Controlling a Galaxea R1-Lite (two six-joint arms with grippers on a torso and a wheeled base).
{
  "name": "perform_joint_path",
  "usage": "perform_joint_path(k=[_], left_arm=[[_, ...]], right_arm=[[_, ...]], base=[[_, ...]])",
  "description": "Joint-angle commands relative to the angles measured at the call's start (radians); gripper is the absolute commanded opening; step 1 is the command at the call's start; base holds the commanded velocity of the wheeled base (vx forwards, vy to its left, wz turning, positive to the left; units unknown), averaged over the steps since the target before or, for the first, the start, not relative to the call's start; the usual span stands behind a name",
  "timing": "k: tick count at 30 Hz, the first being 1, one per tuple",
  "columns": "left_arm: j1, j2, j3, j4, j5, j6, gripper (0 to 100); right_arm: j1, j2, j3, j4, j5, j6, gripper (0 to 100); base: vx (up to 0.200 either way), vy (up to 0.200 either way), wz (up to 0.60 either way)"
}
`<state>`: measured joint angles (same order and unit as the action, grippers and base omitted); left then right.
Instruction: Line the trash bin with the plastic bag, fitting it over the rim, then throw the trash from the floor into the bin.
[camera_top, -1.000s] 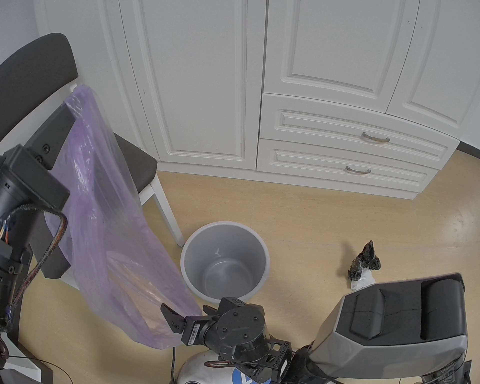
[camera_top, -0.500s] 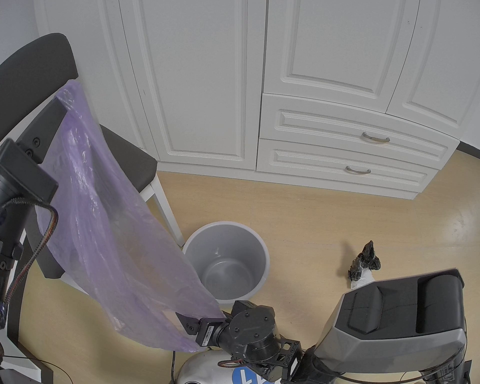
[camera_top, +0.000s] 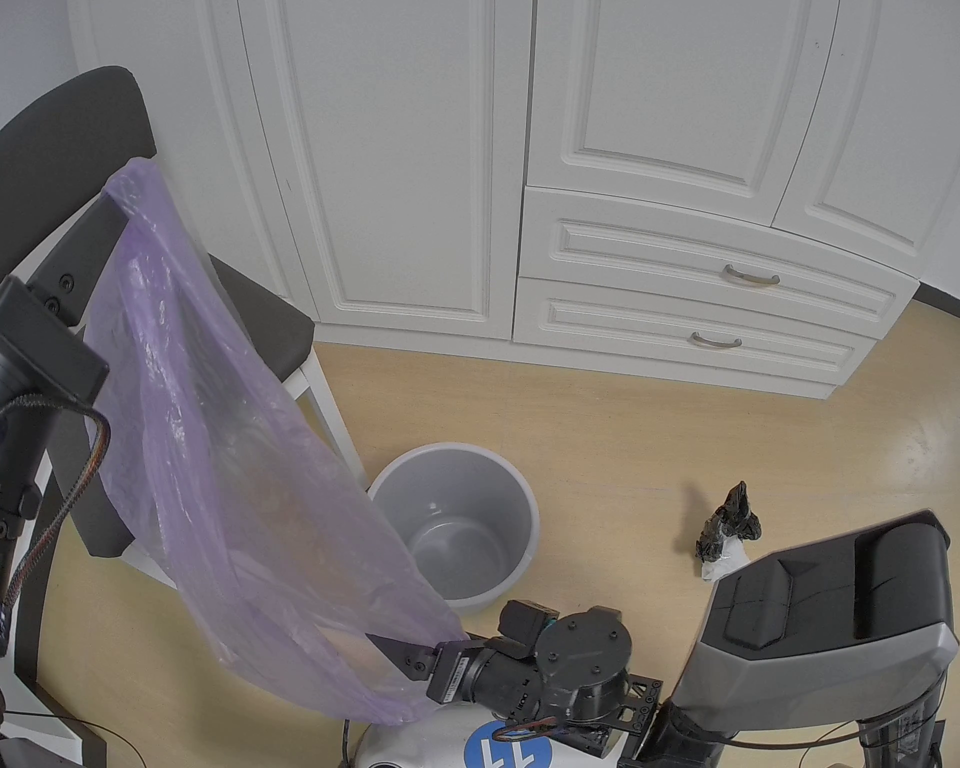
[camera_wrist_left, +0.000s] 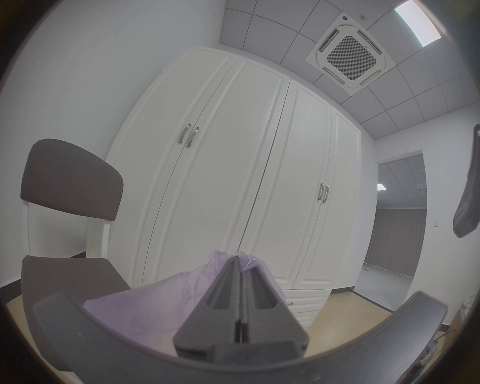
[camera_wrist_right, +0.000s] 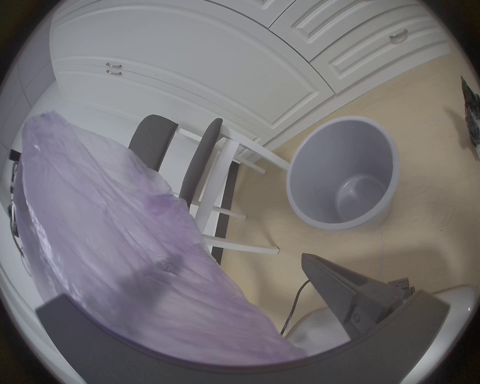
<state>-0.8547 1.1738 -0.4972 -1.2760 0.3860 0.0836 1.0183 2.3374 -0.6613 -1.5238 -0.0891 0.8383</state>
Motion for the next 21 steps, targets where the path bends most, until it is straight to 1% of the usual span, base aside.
perform_joint_path(k=[1, 5, 13, 21], left_arm=[[0.0, -0.005, -0.001, 0.0, 0.001, 0.001, 0], [0.0, -0.005, -0.001, 0.0, 0.001, 0.001, 0], [0.0, -0.005, -0.001, 0.0, 0.001, -0.001, 0], [0.0, -0.005, 0.0, 0.0, 0.001, -0.001, 0]], right_arm=[[0.0, 0.016, 0.054, -0.024, 0.019, 0.001, 100], [0.014, 0.046, 0.055, -0.03, 0.019, -0.005, 100], [0.013, 0.048, 0.097, -0.047, 0.029, -0.001, 100], [0.013, 0.051, 0.095, -0.047, 0.035, 0.001, 100]], base=[[0.0, 0.0, 0.0], [0.0, 0.0, 0.0], [0.0, 0.0, 0.0], [0.0, 0.0, 0.0]])
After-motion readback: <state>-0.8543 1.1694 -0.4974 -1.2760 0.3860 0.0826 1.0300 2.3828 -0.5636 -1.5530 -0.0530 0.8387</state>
